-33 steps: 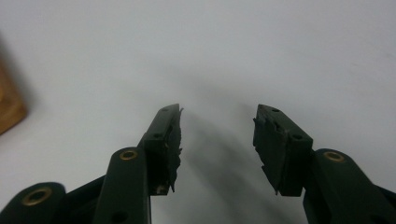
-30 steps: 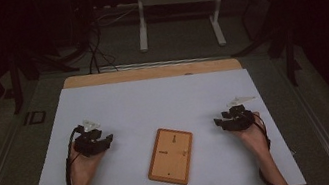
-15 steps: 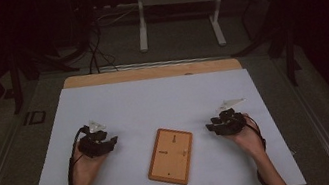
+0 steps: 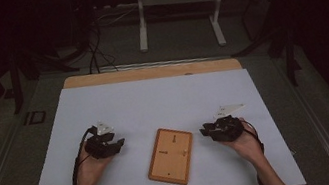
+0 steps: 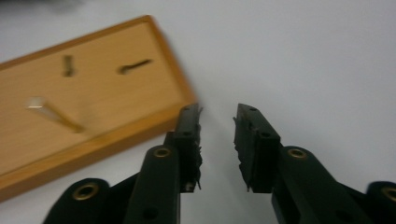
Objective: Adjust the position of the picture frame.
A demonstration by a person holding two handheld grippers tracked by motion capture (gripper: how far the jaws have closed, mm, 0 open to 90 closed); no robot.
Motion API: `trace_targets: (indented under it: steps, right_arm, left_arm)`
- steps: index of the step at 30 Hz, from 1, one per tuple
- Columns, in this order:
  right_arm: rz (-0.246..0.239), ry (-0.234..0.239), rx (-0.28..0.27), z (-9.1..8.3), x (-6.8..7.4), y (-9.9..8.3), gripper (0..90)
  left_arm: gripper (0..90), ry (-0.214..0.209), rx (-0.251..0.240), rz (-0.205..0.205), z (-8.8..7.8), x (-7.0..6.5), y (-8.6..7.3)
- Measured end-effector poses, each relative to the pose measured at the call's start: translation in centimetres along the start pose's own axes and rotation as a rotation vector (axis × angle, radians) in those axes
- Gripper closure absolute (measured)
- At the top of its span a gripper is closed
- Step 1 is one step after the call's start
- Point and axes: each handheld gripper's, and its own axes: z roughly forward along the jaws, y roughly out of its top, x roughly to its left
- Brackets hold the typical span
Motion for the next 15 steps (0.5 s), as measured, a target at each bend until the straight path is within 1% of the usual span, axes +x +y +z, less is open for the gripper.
trace_targets:
  steps: [2, 3, 4, 5, 6, 7, 10, 11, 15]
  right_arm:
    - [-0.022, 0.013, 0.000, 0.0, 0.7, 0.2, 73.7]
    - [-0.040, 0.032, 0.000, 0.0, 1.3, 0.4, 75.7]
    - [-0.040, 0.032, 0.000, 0.0, 1.3, 0.4, 75.7]
    - [-0.051, 0.042, -0.001, -0.1, 1.6, 0.4, 76.2]
    - [-0.062, 0.061, -0.002, 0.0, 2.2, 0.4, 76.6]
    - [-0.062, 0.061, -0.002, 0.0, 2.2, 0.4, 76.6]
    - [-0.098, 0.082, 0.009, 0.2, 3.0, 0.3, 76.7]
    - [-0.098, 0.082, 0.009, 0.2, 3.0, 0.3, 76.7]
    - [-0.109, 0.113, 0.009, 0.4, 3.5, -0.1, 73.4]
  left_arm:
    - [51.5, -0.007, 0.003, 0.014, 0.1, -0.1, 0.0]
    - [51.3, -0.008, 0.003, 0.018, 0.1, -0.2, 0.1]
    - [51.3, -0.009, 0.002, 0.017, 0.1, -0.2, 0.1]
    - [51.2, -0.013, 0.002, 0.016, 0.1, -0.2, 0.0]
    - [50.8, -0.016, 0.003, 0.015, 0.1, -0.2, 0.0]
    - [50.8, -0.017, 0.006, 0.016, 0.1, -0.2, 0.0]
    - [50.6, -0.018, 0.011, 0.017, 0.1, -0.1, 0.0]
    - [50.6, -0.018, 0.012, 0.017, 0.2, -0.2, 0.0]
    - [50.6, -0.019, 0.012, 0.015, 0.2, -0.2, 0.0]
